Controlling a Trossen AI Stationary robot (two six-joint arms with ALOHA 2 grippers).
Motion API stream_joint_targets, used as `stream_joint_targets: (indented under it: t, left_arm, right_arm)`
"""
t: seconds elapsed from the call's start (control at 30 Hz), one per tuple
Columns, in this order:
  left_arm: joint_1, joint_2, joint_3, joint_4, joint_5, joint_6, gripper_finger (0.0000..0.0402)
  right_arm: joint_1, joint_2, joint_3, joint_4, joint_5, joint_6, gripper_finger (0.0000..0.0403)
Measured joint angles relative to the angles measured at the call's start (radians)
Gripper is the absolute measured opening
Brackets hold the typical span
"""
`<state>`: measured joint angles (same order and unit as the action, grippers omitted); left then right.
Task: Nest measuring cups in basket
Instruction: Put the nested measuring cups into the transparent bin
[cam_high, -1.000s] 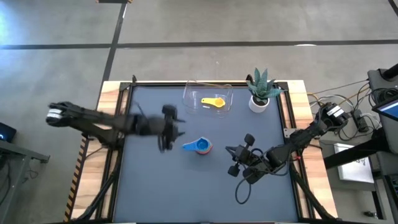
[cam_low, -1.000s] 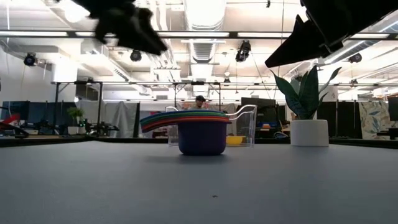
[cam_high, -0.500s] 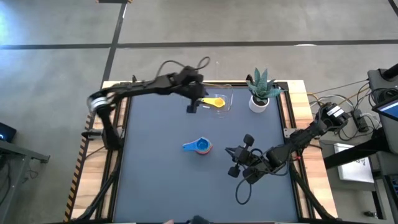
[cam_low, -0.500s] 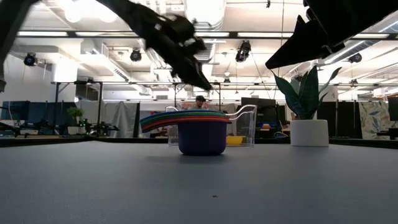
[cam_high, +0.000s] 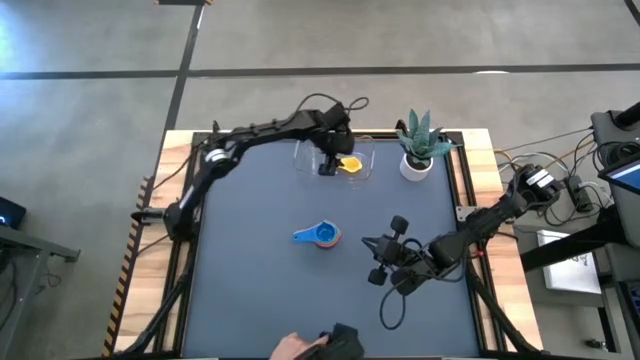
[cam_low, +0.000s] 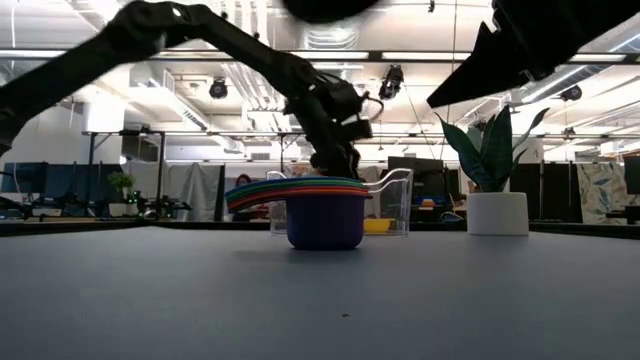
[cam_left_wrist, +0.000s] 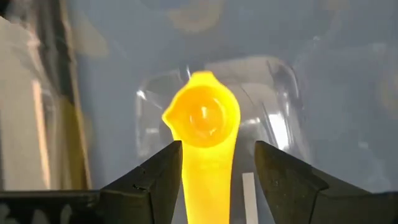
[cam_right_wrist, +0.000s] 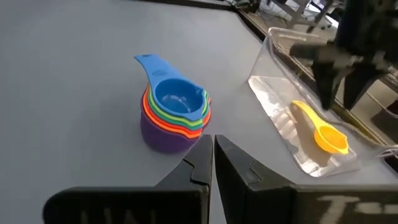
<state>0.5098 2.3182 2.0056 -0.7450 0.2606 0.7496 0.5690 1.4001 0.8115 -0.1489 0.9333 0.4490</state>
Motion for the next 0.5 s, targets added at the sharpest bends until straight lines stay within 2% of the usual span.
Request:
stream_joint_targets:
  t: [0.23,0.5]
  left_arm:
    - [0.013,0.141,0.165,-0.152,-0.039,0.02,0.0183]
    - [0.035,0.163,0.21,-0.2,-0.069,0.02,0.0184]
  right_arm:
    - [0.0,-0.053,-0.003,-0.02,0.001,-0.004,0.0009]
    - [0.0,-0.057,-0.023,-0.027,0.001,0.03,0.0009]
